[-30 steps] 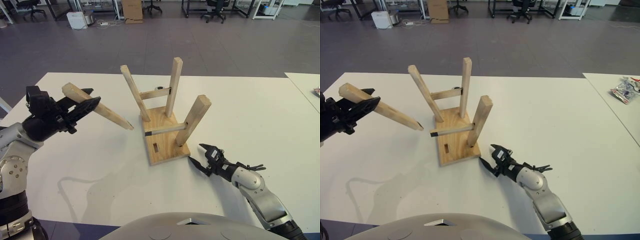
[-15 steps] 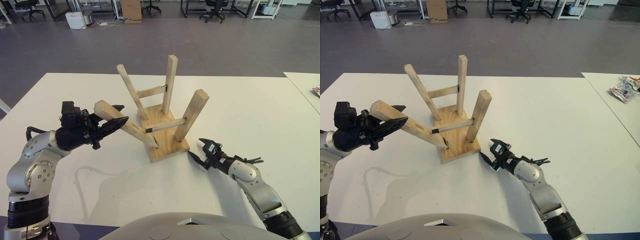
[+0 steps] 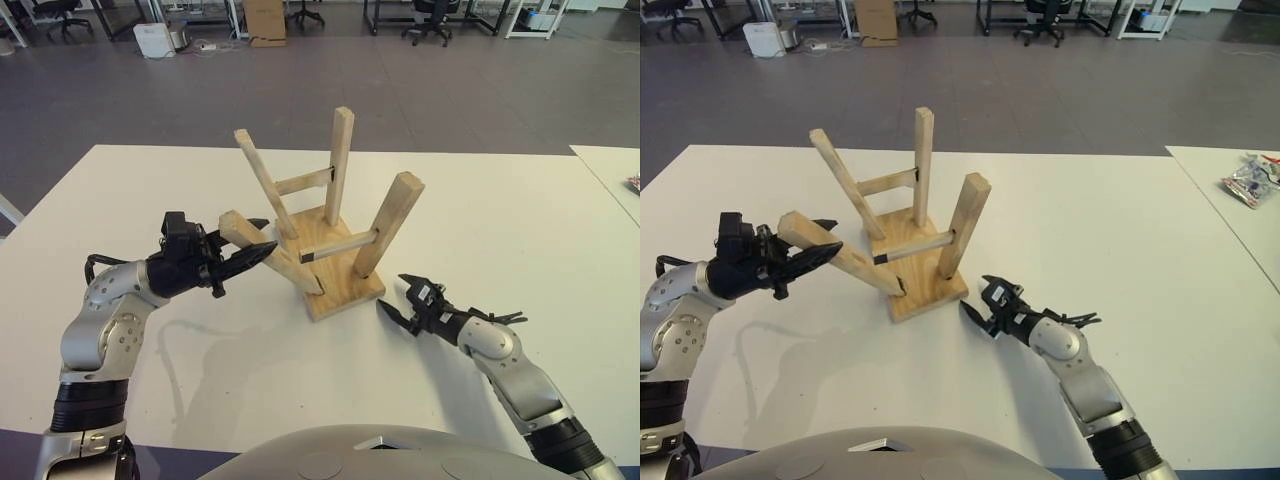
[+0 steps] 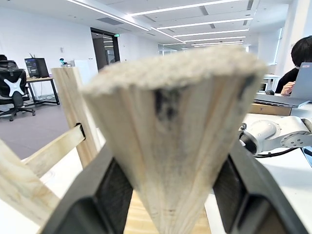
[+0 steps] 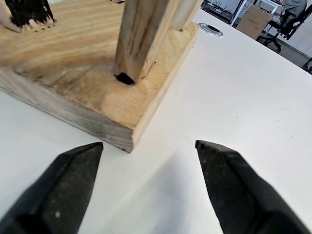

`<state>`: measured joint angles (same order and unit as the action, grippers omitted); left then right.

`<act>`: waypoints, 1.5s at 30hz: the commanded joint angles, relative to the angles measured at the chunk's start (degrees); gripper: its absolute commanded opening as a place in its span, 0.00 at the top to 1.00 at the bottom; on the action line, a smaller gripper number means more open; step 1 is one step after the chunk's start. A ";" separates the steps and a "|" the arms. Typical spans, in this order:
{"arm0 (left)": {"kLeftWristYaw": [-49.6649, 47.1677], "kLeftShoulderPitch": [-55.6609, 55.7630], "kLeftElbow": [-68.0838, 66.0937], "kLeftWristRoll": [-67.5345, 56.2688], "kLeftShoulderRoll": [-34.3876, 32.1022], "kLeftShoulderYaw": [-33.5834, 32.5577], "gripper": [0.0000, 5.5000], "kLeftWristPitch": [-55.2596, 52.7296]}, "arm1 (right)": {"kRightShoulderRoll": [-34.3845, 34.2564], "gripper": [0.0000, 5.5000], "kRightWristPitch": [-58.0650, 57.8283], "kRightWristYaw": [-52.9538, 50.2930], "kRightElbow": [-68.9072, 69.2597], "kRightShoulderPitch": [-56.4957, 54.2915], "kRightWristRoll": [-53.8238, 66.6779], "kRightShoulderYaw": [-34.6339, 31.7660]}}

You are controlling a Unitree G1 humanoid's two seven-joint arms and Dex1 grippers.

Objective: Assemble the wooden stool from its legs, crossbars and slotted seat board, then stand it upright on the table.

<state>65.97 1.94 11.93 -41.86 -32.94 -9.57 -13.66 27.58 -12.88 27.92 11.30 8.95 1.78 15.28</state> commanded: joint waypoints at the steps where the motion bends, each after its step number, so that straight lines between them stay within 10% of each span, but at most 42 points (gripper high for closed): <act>1: 1.42 1.77 -0.40 4.97 -2.21 3.63 0.63 0.35 | 1.10 0.35 -5.04 0.75 1.35 1.44 -1.81 1.02; 10: 3.70 7.71 -2.20 6.24 -6.21 7.93 0.63 -2.48 | 10.56 0.35 3.27 8.73 -18.49 -11.37 -1.07 -7.48; 20: 0.87 12.64 -6.11 7.41 -5.78 11.88 0.63 -8.90 | -1.00 0.35 9.33 8.43 -23.51 -16.33 -4.74 1.58; 45: -17.84 0.19 1.52 15.84 -7.00 28.91 0.63 -22.22 | -3.57 0.35 4.24 8.09 -11.76 -12.39 -5.48 2.78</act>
<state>53.87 14.13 18.71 -37.58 -40.56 4.44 -27.03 26.42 -7.74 32.96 -3.30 -4.53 -4.35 13.77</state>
